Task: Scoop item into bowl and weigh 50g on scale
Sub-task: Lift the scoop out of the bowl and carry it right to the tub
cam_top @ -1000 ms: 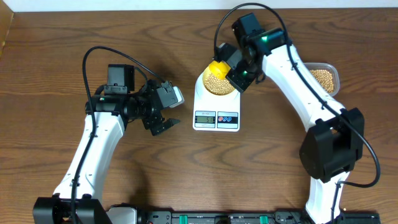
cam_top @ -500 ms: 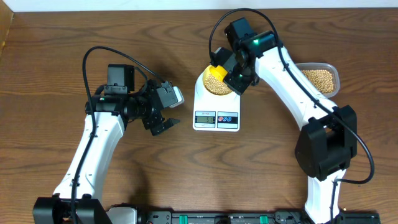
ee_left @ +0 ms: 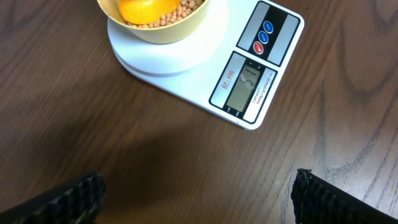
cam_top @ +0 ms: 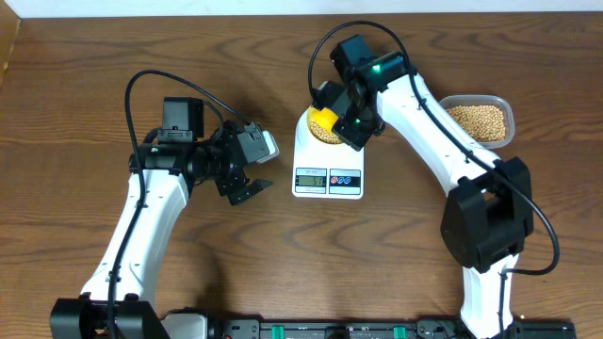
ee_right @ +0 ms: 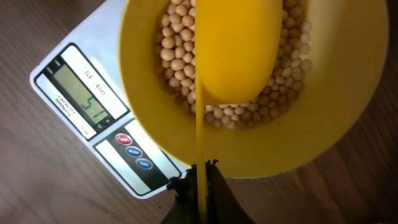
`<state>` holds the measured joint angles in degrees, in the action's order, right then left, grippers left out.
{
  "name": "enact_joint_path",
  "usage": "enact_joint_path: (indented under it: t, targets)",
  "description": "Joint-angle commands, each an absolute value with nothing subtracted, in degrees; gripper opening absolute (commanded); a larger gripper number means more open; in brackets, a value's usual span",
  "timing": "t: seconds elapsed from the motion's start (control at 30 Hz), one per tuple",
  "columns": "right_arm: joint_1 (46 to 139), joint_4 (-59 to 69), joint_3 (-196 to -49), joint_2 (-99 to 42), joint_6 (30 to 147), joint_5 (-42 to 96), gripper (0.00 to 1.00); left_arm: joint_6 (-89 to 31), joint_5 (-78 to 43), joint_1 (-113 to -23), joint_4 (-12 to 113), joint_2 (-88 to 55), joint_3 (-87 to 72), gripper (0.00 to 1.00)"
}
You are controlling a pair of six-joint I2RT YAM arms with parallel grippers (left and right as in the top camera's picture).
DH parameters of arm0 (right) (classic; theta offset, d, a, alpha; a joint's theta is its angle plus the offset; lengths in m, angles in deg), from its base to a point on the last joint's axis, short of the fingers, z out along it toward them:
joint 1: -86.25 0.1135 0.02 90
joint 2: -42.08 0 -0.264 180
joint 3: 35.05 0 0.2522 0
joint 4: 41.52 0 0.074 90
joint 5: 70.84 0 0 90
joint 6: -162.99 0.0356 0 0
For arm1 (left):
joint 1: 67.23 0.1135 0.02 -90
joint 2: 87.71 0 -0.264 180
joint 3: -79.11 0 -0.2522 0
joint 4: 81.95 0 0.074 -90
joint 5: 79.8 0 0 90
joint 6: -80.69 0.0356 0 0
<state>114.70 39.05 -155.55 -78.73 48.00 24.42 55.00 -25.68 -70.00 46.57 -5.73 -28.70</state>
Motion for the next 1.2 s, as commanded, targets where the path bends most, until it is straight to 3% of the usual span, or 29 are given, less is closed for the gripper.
enact_joint_path:
  t: [0.0, 0.67, 1.17]
  targets:
    - [115.6, 39.7, -155.2, -79.5, 47.2, 24.2, 0.01, 54.5, -26.6, -69.8, 46.3, -6.5, -28.5, 0.98]
    - [113.5, 40.8, -155.4, -79.4, 49.0, 27.6, 0.01, 54.5, -26.6, -69.8, 46.3, -6.5, -28.5, 0.97]
    - [105.9, 42.2, -159.1, -79.3, 49.2, 48.4, 0.01, 54.5, -26.6, -69.8, 46.3, -6.5, -28.5, 0.98]
